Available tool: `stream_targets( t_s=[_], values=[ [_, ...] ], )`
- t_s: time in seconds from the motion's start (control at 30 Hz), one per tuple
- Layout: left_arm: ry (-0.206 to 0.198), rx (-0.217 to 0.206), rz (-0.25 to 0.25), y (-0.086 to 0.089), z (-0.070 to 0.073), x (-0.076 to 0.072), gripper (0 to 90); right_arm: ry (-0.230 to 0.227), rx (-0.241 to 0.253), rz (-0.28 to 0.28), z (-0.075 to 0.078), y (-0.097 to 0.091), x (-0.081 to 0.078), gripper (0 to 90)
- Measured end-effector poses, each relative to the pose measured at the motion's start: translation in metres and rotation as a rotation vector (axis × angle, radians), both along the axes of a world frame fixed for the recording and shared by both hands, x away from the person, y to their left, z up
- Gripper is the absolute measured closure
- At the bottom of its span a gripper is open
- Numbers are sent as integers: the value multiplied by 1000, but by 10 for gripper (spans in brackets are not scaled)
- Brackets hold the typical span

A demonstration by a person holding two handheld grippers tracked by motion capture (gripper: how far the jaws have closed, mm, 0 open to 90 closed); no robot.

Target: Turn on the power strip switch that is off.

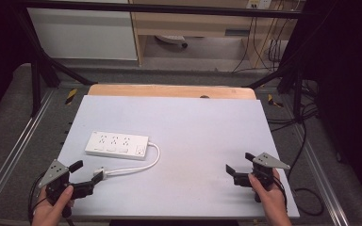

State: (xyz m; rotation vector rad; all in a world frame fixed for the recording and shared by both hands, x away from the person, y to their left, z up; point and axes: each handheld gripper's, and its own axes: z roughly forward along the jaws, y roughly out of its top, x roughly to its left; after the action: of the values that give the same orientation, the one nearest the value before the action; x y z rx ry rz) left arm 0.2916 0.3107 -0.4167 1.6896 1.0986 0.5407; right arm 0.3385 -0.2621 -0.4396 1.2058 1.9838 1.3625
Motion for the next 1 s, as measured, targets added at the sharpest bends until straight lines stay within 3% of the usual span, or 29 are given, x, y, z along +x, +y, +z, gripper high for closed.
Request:
stream_targets(
  t_s=[0.63,1.0],
  values=[
    [-34,-2,-20,-4,7,-4,71,6,-20,-6,1,4,0,35],
    [-30,1,-34,-6,9,-5,70,8,-24,6,1,5,0,29]
  ],
)
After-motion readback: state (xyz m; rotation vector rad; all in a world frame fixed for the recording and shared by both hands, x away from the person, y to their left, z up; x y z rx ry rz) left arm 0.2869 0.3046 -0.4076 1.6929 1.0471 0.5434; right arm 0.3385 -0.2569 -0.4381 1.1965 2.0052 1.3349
